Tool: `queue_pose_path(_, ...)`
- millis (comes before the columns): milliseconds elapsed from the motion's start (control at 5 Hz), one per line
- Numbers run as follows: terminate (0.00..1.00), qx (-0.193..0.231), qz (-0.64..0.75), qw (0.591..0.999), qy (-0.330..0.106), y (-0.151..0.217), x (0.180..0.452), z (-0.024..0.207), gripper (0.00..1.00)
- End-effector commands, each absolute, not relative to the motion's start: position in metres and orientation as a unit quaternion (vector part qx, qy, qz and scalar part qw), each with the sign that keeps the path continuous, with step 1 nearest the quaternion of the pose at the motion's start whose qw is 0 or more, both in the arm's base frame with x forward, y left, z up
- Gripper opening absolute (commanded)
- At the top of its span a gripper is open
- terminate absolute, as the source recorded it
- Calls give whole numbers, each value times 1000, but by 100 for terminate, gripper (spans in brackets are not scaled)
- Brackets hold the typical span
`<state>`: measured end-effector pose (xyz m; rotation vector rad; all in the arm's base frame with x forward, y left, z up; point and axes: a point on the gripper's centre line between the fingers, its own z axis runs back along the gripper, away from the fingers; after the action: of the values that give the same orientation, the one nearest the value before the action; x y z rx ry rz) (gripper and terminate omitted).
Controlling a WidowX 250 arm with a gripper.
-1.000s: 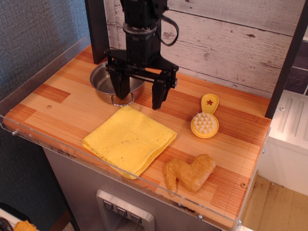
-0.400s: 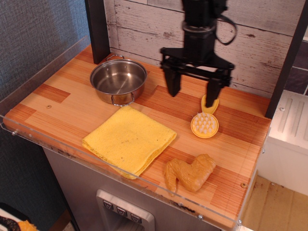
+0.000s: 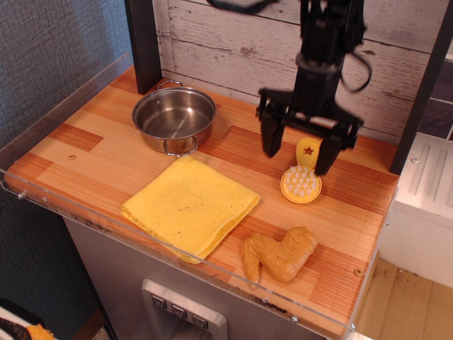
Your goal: Place the brush on top of the towel
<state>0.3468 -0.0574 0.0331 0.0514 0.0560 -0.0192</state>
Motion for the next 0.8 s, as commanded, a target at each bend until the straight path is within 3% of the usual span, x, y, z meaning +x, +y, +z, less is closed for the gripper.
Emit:
queue_pose_path(0, 0, 35, 4, 998, 43, -46, 348, 12, 100)
queue_pose_path(200, 0, 34, -7, 998, 47, -51, 347, 6, 100)
queue_pose_path(400, 0, 28, -10, 999, 40, -51, 346, 8, 0)
queue_pose_path(600, 0, 16, -20, 1000, 8, -46, 337, 42, 0)
